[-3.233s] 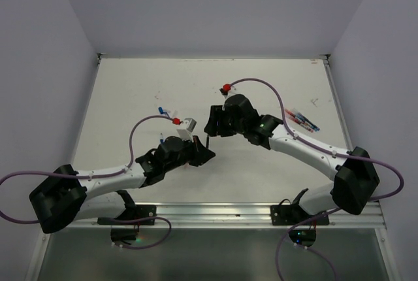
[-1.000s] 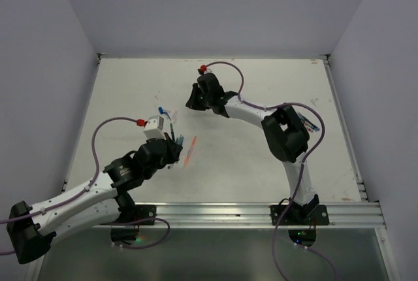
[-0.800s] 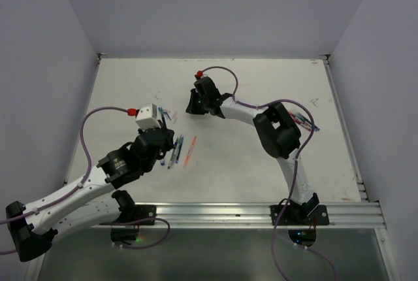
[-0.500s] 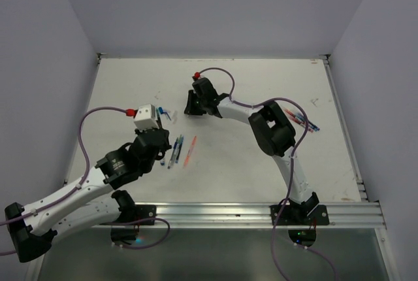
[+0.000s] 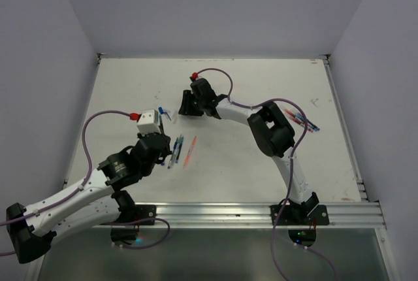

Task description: Open the pen caps

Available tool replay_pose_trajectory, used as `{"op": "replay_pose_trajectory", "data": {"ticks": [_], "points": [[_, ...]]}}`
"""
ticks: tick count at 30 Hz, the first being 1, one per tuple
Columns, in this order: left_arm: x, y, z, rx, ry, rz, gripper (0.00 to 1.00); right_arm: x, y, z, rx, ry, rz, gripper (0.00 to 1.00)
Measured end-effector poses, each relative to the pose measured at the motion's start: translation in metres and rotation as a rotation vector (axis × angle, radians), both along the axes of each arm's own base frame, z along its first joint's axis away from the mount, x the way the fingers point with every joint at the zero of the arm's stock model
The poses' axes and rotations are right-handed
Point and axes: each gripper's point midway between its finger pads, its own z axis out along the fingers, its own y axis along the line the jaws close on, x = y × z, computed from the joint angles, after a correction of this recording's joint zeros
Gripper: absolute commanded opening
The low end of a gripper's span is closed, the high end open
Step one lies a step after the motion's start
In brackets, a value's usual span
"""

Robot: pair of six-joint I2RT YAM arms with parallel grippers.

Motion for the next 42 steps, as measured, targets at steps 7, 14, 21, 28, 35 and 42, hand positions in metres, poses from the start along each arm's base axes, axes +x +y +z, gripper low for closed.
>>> {"op": "replay_pose_trajectory", "data": {"ticks": [7, 14, 21, 28, 35, 42], "points": [[-0.003, -0.010, -0.006, -0.017, 0.019, -0.048, 0.00, -0.002, 0.000, 0.001, 0.004, -0.003, -0.001, 0.53], [-0.004, -0.035, -0.035, -0.014, 0.086, -0.136, 0.00, -0.017, -0.055, 0.029, -0.033, 0.003, -0.085, 0.85], [-0.006, -0.070, -0.072, -0.028, 0.169, -0.254, 0.04, -0.014, -0.163, 0.115, -0.021, -0.107, -0.258, 0.99], [-0.009, -0.104, -0.115, -0.020, 0.270, -0.373, 0.03, -0.040, -0.235, 0.145, -0.054, -0.159, -0.347, 0.99], [-0.013, -0.109, -0.145, 0.007, 0.340, -0.396, 0.03, -0.074, -0.256, 0.151, -0.140, -0.187, -0.323, 0.99], [-0.010, -0.111, -0.157, 0.017, 0.369, -0.367, 0.07, -0.087, -0.274, 0.126, -0.231, -0.119, -0.324, 0.99]]}}
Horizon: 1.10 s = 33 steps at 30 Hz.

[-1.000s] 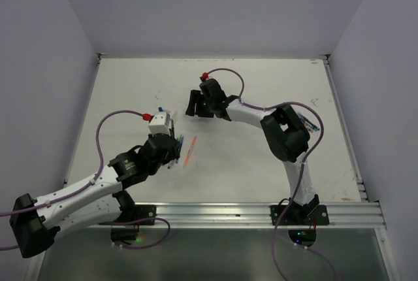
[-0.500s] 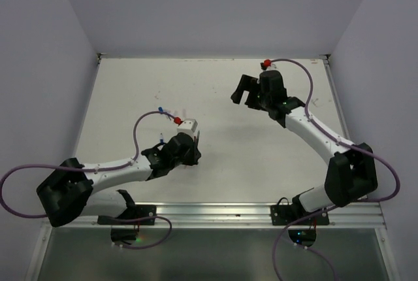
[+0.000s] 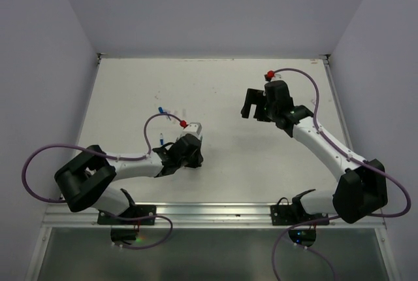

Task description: Open the pen caps

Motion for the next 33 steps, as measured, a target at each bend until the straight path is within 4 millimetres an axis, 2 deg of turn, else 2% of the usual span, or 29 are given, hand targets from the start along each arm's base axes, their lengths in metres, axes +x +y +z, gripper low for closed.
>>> {"op": "replay_pose_trajectory", "data": {"ticks": [6, 9, 12, 20, 27, 30, 33], "points": [[0.002, 0.003, -0.001, -0.005, 0.011, 0.066, 0.18, 0.001, -0.011, -0.004, -0.012, 0.013, -0.021, 0.99], [0.003, 0.007, -0.001, -0.002, 0.012, 0.106, 0.20, 0.001, -0.017, -0.008, -0.017, 0.025, -0.034, 0.99], [0.004, 0.014, -0.001, 0.012, 0.010, 0.142, 0.31, 0.000, -0.020, -0.011, -0.020, 0.033, -0.041, 0.99], [0.004, 0.032, 0.001, 0.050, -0.004, 0.211, 0.36, 0.000, -0.022, -0.016, -0.028, 0.044, -0.032, 0.99], [-0.005, 0.053, 0.003, 0.113, -0.003, 0.216, 0.39, -0.001, -0.032, -0.021, -0.058, 0.070, -0.030, 0.99], [-0.008, 0.054, 0.015, 0.122, -0.032, 0.174, 0.40, -0.002, -0.037, -0.022, -0.073, 0.077, -0.027, 0.99], [-0.010, 0.037, 0.040, 0.085, -0.082, 0.108, 0.42, 0.001, -0.041, -0.022, -0.079, 0.083, -0.037, 0.99]]}}
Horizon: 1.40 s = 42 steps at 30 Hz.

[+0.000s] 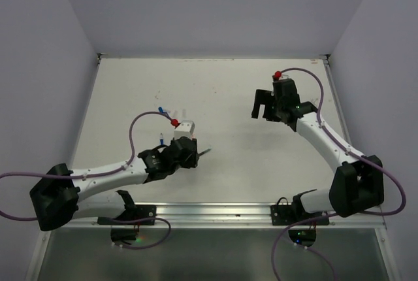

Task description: Open the pen caps

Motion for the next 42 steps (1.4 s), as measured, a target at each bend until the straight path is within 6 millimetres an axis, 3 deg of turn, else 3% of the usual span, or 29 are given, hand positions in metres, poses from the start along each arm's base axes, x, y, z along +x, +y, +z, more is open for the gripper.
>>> {"op": "replay_pose_trajectory", "data": {"ticks": [4, 7, 11, 16, 20, 25, 31, 42], "points": [[-0.005, -0.027, 0.045, -0.130, -0.075, -0.089, 0.44, 0.010, -0.012, 0.002, -0.047, -0.011, -0.022, 0.99], [-0.008, -0.034, 0.069, -0.212, -0.117, -0.125, 0.47, 0.017, -0.027, 0.002, -0.098, -0.016, -0.026, 0.99], [-0.010, -0.039, 0.084, -0.264, -0.157, -0.167, 0.49, 0.034, -0.053, 0.002, -0.145, -0.015, -0.065, 0.99], [-0.014, -0.048, 0.087, -0.284, -0.172, -0.236, 0.51, 0.058, -0.086, -0.012, -0.185, 0.027, -0.113, 0.99], [-0.016, -0.056, 0.090, -0.307, -0.194, -0.286, 0.52, 0.067, -0.115, -0.046, -0.221, 0.114, -0.138, 0.97], [-0.018, -0.064, 0.078, -0.304, -0.190, -0.340, 0.52, 0.062, -0.146, -0.084, -0.252, 0.212, -0.165, 0.97], [-0.022, -0.073, 0.059, -0.278, -0.157, -0.397, 0.52, 0.066, -0.152, -0.092, -0.267, 0.214, -0.150, 0.95], [-0.021, -0.080, 0.063, -0.289, -0.181, -0.426, 0.53, 0.061, -0.146, -0.104, -0.242, 0.228, -0.126, 0.92]]}}
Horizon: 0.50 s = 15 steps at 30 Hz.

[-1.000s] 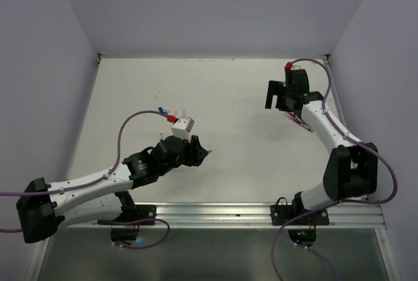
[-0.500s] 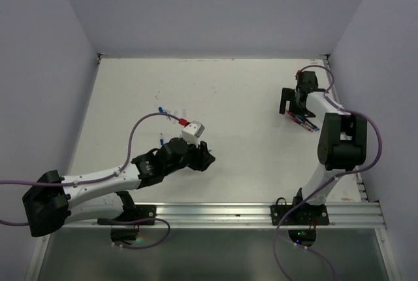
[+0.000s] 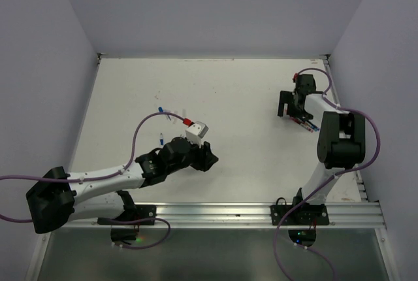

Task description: Open the pen caps

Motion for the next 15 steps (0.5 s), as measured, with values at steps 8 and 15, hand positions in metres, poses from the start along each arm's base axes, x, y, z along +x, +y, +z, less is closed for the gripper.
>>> {"op": "replay_pose_trajectory", "data": {"ticks": [8, 15], "points": [[-0.001, -0.003, 0.000, -0.007, 0.002, -0.010, 0.53, -0.001, 0.000, -0.009, 0.003, 0.016, -0.005, 0.88], [0.000, -0.003, 0.000, -0.007, 0.002, -0.010, 0.53, -0.002, 0.001, -0.015, 0.009, 0.019, -0.006, 0.82]]}}
